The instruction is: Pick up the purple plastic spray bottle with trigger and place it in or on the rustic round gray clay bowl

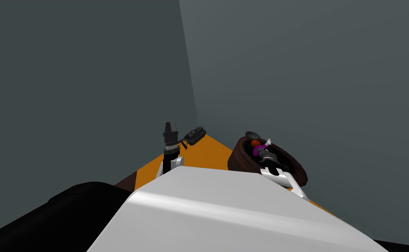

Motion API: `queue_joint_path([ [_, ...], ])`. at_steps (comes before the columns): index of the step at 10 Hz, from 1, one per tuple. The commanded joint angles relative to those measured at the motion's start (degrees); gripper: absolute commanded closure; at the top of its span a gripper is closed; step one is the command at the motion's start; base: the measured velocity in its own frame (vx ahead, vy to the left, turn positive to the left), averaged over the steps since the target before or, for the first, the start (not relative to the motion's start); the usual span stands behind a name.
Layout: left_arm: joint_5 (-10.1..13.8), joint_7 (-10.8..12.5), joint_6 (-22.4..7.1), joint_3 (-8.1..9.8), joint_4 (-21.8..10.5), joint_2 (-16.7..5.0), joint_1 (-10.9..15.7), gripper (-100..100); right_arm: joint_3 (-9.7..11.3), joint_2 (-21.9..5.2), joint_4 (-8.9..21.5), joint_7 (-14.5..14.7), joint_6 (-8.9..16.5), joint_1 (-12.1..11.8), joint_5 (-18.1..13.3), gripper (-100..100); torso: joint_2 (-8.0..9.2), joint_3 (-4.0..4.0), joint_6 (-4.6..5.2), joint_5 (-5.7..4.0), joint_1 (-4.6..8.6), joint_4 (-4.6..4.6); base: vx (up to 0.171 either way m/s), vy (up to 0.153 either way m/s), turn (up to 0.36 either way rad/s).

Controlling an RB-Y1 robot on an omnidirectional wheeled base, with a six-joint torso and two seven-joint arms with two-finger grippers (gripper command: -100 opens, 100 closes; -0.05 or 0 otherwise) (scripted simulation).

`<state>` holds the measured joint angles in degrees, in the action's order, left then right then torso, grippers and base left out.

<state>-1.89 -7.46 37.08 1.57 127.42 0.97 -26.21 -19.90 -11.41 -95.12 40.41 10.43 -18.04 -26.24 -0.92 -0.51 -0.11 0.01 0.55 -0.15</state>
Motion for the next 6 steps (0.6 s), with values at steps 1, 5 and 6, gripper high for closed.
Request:
queue_joint_path([
  [1,0.0,0.0,0.0,0.0,0.0,0.0,0.0,0,-0.1,-1.1,-0.8,-0.6,2.7,0.4,-0.3,100,0.0,0.0,0.0,0.0,0.0,0.0,0.184,-0.065,0.094],
  [5,0.0,0.0,0.0,0.0,0.0,0.0,0.0,0,-0.8,-4.3,-2.2,-1.9,9.0,1.8,-1.2,100,-0.11,-0.07,0.04,0.0,0.11,-0.04,0.188,-0.087,0.091],
  [6,0.0,0.0,0.0,0.01,0.0,0.0,0.0,0,-1.1,-5.2,-2.5,-2.3,10.5,2.1,-1.4,100,-0.19,-0.11,0.03,0.0,0.11,-0.05,0.215,-0.116,0.09],
])
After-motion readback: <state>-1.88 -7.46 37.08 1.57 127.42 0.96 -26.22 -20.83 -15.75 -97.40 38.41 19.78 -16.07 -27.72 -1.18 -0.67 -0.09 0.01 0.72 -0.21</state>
